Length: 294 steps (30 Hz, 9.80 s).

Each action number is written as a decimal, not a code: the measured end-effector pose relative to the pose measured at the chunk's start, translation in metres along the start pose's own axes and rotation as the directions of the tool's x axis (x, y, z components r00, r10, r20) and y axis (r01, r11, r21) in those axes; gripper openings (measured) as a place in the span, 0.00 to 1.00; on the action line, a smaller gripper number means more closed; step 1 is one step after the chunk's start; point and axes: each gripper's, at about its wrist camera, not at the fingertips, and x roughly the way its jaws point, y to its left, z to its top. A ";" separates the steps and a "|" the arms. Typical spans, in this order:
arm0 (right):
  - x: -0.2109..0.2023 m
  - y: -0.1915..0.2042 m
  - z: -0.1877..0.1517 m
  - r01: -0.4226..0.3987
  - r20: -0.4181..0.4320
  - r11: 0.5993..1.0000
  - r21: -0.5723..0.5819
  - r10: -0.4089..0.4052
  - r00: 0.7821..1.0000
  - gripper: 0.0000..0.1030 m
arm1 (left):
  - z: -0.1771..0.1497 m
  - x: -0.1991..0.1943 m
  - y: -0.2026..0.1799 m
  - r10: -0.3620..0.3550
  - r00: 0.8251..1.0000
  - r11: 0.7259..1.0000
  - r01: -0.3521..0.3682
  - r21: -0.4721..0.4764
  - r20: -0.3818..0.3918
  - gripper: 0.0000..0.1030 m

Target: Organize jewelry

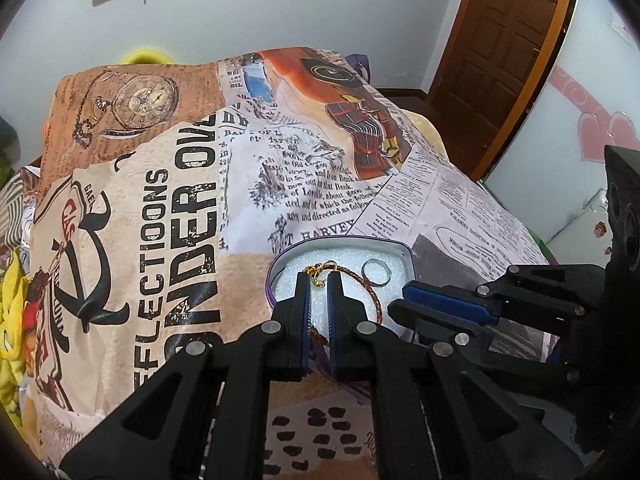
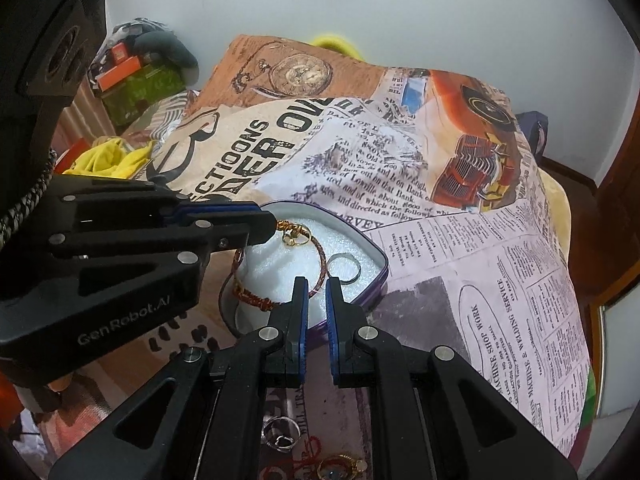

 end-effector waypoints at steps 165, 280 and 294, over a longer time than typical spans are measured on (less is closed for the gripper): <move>-0.016 -0.008 0.012 0.034 0.093 0.998 0.051 -0.039 0.995 0.08 | -0.008 -0.021 -0.003 -0.036 0.998 0.999 0.036 0.014 0.042 0.10; -0.044 -0.001 -0.091 0.045 -0.009 0.998 0.045 -0.045 0.999 0.06 | -0.092 -0.021 -0.059 -0.030 0.993 0.998 0.036 0.051 -0.114 0.39; -0.068 -0.029 -0.082 0.054 0.066 0.992 0.115 -0.062 0.996 0.06 | -0.077 0.000 -0.081 -0.067 0.991 0.992 0.079 0.099 -0.120 0.17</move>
